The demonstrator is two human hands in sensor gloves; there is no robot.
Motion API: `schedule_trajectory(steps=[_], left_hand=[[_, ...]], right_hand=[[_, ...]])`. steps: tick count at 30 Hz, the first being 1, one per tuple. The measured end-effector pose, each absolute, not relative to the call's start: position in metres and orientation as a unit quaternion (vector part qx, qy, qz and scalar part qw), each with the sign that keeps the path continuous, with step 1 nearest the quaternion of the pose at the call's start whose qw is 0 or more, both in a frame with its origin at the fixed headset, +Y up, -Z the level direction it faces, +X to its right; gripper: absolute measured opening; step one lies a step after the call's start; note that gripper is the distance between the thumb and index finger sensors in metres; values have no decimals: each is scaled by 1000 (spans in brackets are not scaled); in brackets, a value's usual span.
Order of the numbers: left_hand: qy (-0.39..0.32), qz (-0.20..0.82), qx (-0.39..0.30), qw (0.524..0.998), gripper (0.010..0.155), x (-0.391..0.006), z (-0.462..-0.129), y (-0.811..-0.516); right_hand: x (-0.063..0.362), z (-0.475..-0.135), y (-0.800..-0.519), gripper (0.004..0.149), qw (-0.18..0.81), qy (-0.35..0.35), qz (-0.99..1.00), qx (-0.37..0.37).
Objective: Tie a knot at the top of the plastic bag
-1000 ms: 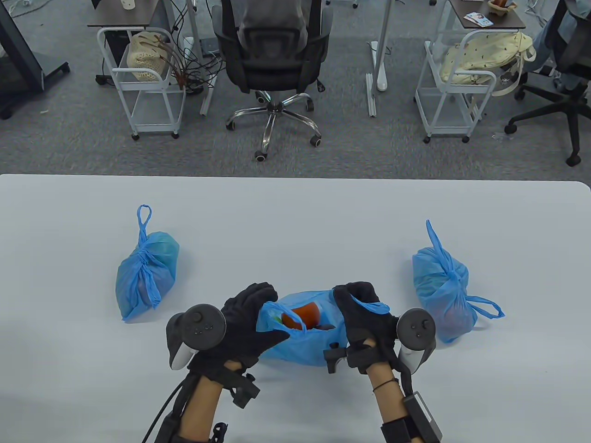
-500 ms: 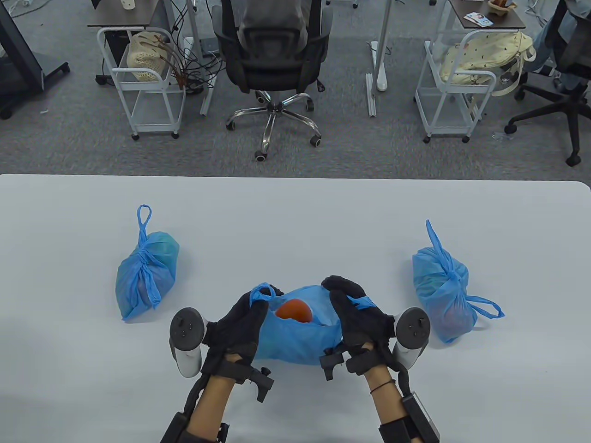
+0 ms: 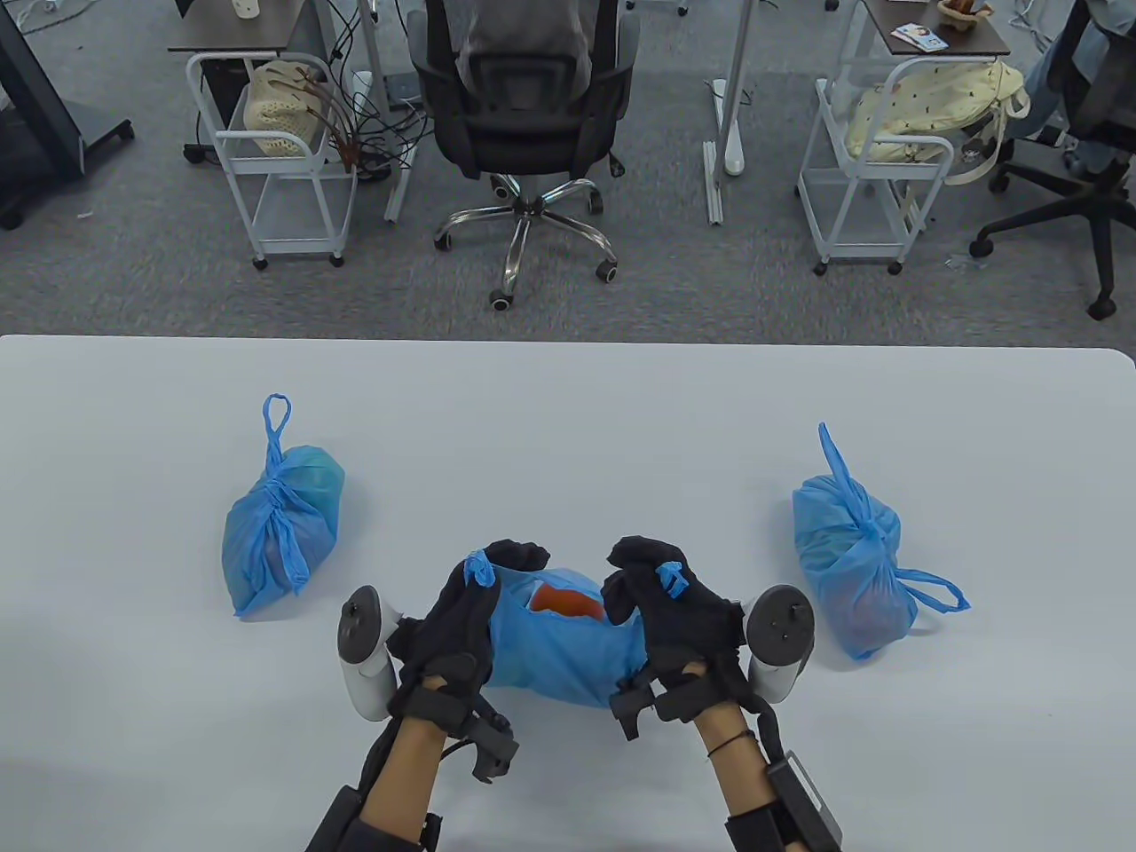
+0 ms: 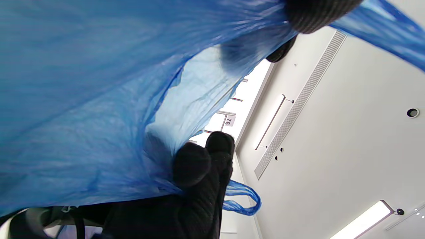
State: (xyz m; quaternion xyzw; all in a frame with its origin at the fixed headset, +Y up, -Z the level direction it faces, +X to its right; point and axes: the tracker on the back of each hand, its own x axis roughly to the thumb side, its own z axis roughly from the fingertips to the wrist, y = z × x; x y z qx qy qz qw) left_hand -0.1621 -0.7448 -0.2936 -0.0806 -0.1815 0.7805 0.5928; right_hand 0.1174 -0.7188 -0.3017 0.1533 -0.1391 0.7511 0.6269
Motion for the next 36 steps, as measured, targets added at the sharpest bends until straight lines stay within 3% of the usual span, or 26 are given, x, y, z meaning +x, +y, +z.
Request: schedule_trajectory(steps=[11,16,18,22,25,27,29,31,34,36], left_hand=[[-207,791,-101,567,41,-153,-293,-739],[-176,769,-77,610,41,-144,-292,-740],[-145,783,-56,602,41,-138,-292,-742],[-80,815,-8,573,42,-134,-292,-749],[-65,822,0,566,42,-136,-293,-754],[-52,830,10,555,42,-139,-291,-757],[-47,835,17,549,42,-141,-292,-760],[-48,833,15,551,42,-141,-293,-761],[-61,824,6,563,42,-138,-292,-760],[-69,816,-1,574,41,-136,-292,-758]], right_hand=[[115,-301,-706,38,530,-191,812,150],[120,-308,-703,38,532,-190,814,137],[122,-311,-709,42,580,-152,790,131],[125,-311,-741,78,703,-9,700,122],[126,-312,-754,91,666,47,727,160],[127,-311,-750,91,610,86,762,200],[123,-308,-749,87,606,64,769,192],[117,-307,-749,73,603,58,772,194],[107,-307,-744,37,623,24,757,196],[104,-305,-742,35,646,31,738,195]])
